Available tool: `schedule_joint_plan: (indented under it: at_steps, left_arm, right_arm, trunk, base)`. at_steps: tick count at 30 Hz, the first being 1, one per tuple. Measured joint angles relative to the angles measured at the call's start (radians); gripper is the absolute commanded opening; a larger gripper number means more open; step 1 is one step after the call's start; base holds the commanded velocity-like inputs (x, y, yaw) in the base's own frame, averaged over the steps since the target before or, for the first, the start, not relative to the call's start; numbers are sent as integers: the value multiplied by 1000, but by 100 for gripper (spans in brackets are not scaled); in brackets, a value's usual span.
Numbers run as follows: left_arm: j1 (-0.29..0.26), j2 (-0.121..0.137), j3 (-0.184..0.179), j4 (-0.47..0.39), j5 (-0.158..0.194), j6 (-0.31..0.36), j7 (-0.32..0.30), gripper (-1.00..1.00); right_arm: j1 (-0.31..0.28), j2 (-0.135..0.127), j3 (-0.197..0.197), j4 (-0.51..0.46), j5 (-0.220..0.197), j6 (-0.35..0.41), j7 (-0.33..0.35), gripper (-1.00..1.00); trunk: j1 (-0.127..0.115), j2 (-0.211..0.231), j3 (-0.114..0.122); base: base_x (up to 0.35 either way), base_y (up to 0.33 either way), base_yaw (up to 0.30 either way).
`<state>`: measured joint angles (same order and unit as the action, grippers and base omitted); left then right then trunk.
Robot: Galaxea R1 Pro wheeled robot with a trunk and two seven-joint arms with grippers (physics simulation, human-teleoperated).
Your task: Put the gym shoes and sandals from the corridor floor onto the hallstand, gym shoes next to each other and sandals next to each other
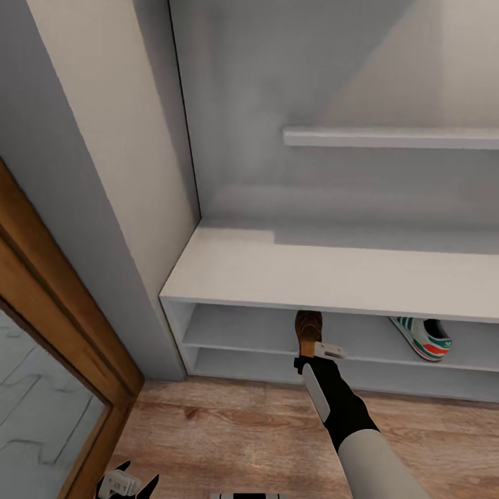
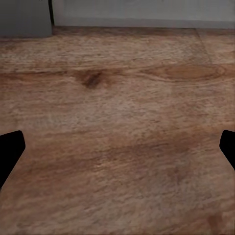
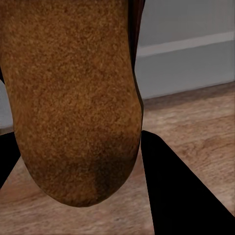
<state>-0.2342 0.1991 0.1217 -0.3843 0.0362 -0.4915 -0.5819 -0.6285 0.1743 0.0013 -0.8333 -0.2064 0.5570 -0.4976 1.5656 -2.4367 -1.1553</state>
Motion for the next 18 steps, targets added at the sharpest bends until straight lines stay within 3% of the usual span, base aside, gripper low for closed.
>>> schedule_joint_plan:
  at_steps: [5, 12, 18]
  left_arm:
    - [0, 0, 0, 0, 0, 1, 0, 100]
    - [0, 1, 0, 0, 0, 1, 0, 100]
    - [0, 0, 0, 0, 0, 1, 0, 100]
  right_arm:
    - [0, 0, 0, 0, 0, 0, 0, -100]
    - [0, 0, -1, 1, 0, 0, -1, -100]
    - [0, 0, -1, 2, 0, -1, -1, -100]
  trunk:
    - [0, 0, 0]
    - [0, 0, 0]
    - [0, 0, 0]
  base:
    - [17, 0, 0]
    - [197, 0, 0]
    - [50, 0, 0]
